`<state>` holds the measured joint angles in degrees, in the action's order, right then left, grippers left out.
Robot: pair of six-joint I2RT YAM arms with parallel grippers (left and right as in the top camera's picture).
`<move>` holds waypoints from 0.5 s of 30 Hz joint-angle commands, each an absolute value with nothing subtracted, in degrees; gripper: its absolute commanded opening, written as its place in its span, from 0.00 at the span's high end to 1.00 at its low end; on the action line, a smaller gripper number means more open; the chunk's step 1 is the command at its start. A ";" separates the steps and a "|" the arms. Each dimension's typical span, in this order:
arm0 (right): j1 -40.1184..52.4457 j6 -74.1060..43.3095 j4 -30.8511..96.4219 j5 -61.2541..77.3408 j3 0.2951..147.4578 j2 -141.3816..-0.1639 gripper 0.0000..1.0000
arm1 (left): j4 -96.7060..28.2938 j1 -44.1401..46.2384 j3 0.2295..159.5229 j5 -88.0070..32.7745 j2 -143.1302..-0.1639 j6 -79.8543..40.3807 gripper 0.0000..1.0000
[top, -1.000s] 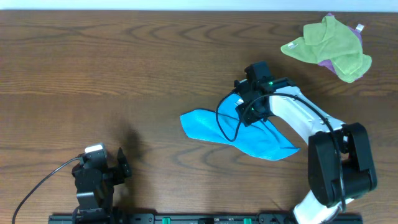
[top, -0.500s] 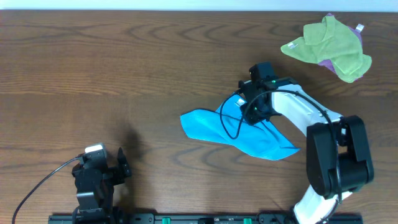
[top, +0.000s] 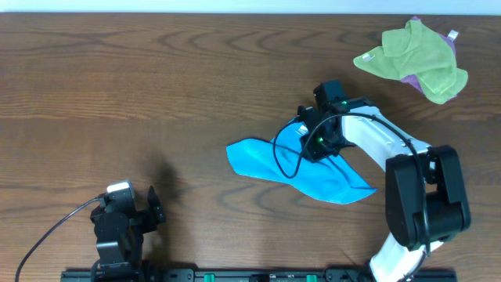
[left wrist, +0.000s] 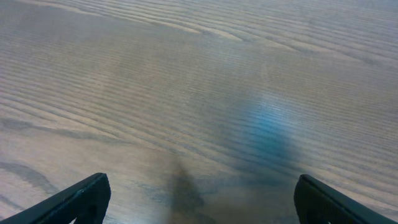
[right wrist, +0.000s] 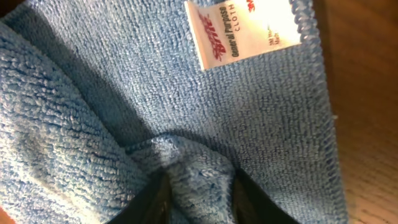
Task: Fold the cloth
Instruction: 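Regrasp the blue cloth edge with the right gripper and pull it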
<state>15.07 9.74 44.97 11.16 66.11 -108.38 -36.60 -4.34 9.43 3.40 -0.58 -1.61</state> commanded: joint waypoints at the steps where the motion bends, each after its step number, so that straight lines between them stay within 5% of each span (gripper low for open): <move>1: 14.44 9.91 44.93 12.43 65.78 -108.86 0.83 | -36.64 -4.47 8.91 3.36 -0.21 -1.28 0.05; 3: 14.44 9.91 44.45 12.43 65.78 -108.86 0.99 | -36.64 -4.47 8.91 3.38 -0.21 -1.28 0.05; 15: 15.57 9.91 49.36 14.92 72.16 -102.45 0.99 | -36.64 -4.47 8.91 3.38 -0.21 -1.28 0.05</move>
